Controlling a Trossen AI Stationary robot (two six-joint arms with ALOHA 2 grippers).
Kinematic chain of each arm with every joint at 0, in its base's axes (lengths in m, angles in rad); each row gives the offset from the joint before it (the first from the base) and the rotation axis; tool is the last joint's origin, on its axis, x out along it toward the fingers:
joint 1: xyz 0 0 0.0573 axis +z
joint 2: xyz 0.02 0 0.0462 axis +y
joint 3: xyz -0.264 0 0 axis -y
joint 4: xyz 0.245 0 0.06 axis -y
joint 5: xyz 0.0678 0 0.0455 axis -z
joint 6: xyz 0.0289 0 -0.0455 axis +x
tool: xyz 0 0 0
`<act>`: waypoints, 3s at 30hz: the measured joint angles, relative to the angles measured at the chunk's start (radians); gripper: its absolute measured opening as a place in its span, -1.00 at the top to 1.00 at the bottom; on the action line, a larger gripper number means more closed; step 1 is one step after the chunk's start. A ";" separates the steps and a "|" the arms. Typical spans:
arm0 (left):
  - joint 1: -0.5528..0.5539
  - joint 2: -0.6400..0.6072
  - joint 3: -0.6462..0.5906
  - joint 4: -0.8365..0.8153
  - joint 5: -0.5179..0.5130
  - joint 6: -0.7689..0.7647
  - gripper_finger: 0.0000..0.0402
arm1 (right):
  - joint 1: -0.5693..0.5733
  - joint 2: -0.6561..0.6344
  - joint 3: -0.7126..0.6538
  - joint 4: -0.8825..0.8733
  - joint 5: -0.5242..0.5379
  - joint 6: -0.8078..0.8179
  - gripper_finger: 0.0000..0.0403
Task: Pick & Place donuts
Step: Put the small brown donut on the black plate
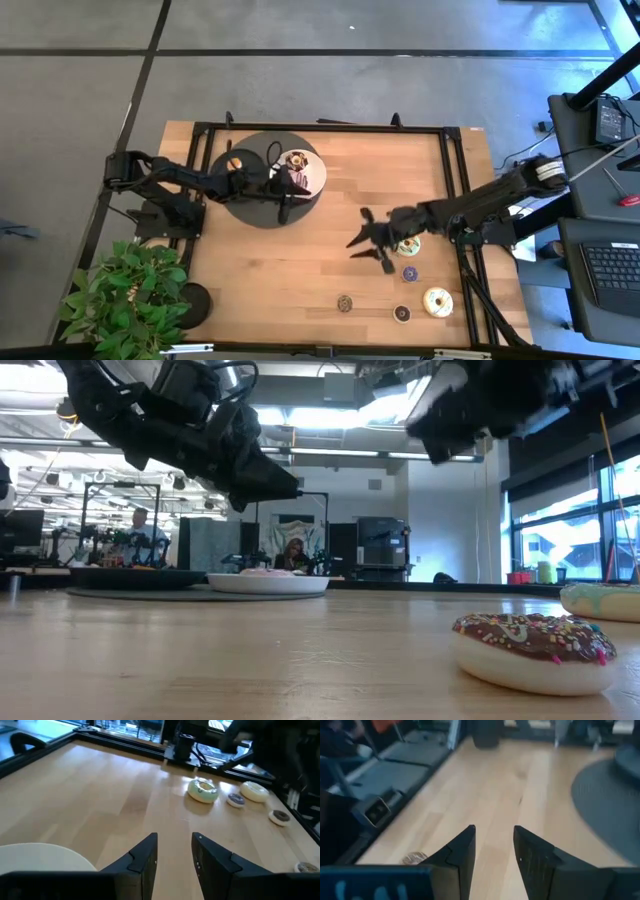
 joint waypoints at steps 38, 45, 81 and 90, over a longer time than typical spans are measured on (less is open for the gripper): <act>-0.012 0.001 0.000 -0.106 0.000 -0.053 0.41 | 0.252 0.558 0.565 -0.611 0.065 0.301 0.33; -0.011 0.001 0.000 -0.106 0.000 -0.053 0.43 | 0.252 0.589 0.562 -0.591 0.059 0.300 0.33; -0.051 0.001 0.000 -0.021 0.049 -0.026 0.43 | -0.245 0.330 0.573 -0.605 0.541 -0.145 0.88; -0.049 0.001 0.000 -0.011 -0.455 0.004 0.43 | -0.308 0.335 0.572 -0.522 0.540 -0.185 0.88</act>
